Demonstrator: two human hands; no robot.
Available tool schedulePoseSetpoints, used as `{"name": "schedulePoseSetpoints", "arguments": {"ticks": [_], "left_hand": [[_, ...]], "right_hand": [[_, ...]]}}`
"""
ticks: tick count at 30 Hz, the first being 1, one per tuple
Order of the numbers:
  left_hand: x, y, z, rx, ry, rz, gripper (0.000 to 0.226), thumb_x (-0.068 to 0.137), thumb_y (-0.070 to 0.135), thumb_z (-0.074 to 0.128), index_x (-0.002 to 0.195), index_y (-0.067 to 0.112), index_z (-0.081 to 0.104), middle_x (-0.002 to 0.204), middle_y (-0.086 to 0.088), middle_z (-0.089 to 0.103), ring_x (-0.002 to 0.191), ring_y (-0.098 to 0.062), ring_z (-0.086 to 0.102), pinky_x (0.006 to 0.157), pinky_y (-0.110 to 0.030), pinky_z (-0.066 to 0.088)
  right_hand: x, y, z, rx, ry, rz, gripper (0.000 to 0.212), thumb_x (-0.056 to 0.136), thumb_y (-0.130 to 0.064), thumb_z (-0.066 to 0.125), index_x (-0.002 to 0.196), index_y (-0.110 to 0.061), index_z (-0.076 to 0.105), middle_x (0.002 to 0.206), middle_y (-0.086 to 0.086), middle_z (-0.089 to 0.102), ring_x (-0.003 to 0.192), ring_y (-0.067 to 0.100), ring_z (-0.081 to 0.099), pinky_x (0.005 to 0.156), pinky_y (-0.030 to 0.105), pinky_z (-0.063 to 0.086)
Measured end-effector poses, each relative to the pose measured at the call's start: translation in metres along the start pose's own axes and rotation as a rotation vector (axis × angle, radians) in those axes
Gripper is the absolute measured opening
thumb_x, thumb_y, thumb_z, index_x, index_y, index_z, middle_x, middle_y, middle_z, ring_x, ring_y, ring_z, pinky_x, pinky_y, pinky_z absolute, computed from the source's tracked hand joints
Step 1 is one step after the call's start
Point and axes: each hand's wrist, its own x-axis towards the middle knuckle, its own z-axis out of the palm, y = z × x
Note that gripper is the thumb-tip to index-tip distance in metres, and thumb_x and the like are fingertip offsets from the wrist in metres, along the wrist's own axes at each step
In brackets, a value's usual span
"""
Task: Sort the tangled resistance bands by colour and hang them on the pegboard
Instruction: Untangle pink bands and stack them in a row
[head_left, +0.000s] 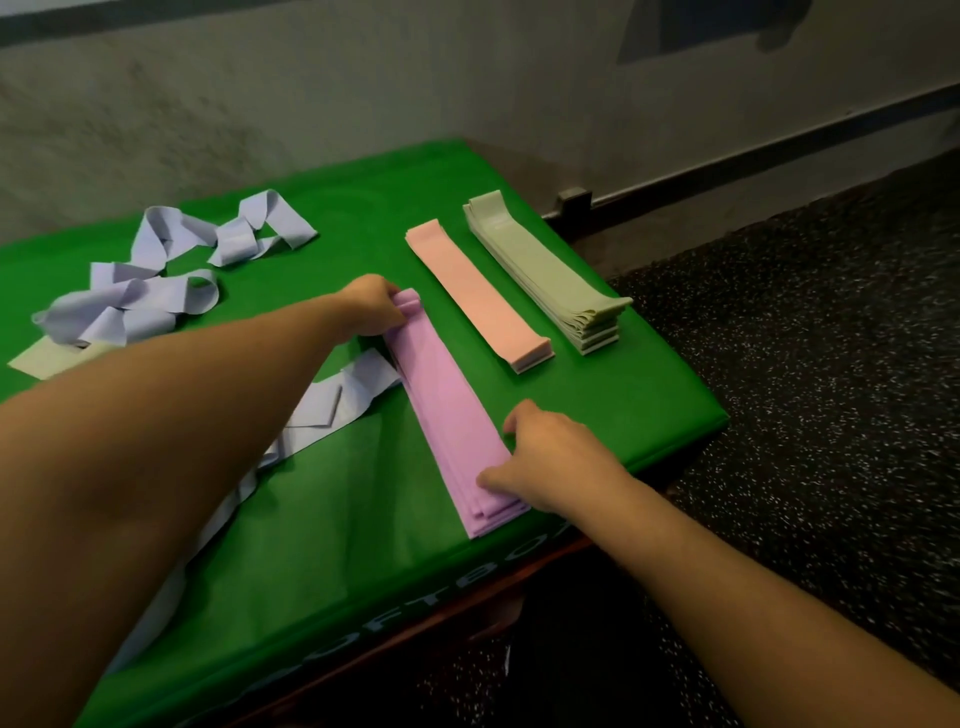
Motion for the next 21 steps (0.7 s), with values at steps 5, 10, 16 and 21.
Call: {"name": "schedulePoseSetpoints", "arguments": {"ticks": [5,10,16,21], "left_hand": [[-0.008,0.0,-0.007,-0.104,0.076,0.068,0.023,0.094,0.016,0.062,0.115,0.008,0.062,0.105,-0.004,0.06,0.095,-0.019,0.054,0.082,-0.03,0.042],[-0.035,-0.016,-0.027,-0.331,0.173,0.156,0.016,0.086,0.001,0.065,0.099,0.01,0.061,0.086,0.001,0.062,0.079,-0.012,0.057,0.067,-0.019,0.044],[-0.08,-0.04,-0.056,-0.38,0.338,0.23,0.02,0.083,-0.002,0.066,0.083,0.015,0.054,0.072,0.003,0.052,0.063,-0.007,0.044,0.046,-0.005,0.036],[-0.133,-0.076,-0.069,-0.452,0.328,0.305,0.046,0.082,-0.009,0.065,0.12,0.016,0.058,0.092,0.0,0.063,0.079,-0.008,0.058,0.064,-0.006,0.049]], "right_hand": [[0.004,-0.006,-0.005,-0.004,-0.071,0.048,0.031,0.079,-0.038,0.07,0.087,-0.009,0.062,0.073,0.002,0.056,0.071,0.022,0.057,0.049,0.026,0.036],[-0.005,-0.018,-0.004,-0.077,-0.054,0.055,0.029,0.078,-0.033,0.069,0.073,-0.013,0.05,0.071,0.003,0.045,0.073,0.027,0.051,0.054,0.026,0.036],[-0.012,-0.032,0.001,0.07,-0.048,0.055,0.049,0.088,-0.018,0.068,0.128,-0.007,0.043,0.111,0.013,0.062,0.09,0.026,0.057,0.073,0.032,0.043],[-0.015,-0.03,0.001,0.062,-0.084,0.034,0.046,0.092,-0.006,0.053,0.138,-0.003,0.05,0.128,0.018,0.061,0.113,0.031,0.06,0.089,0.035,0.048]]}}
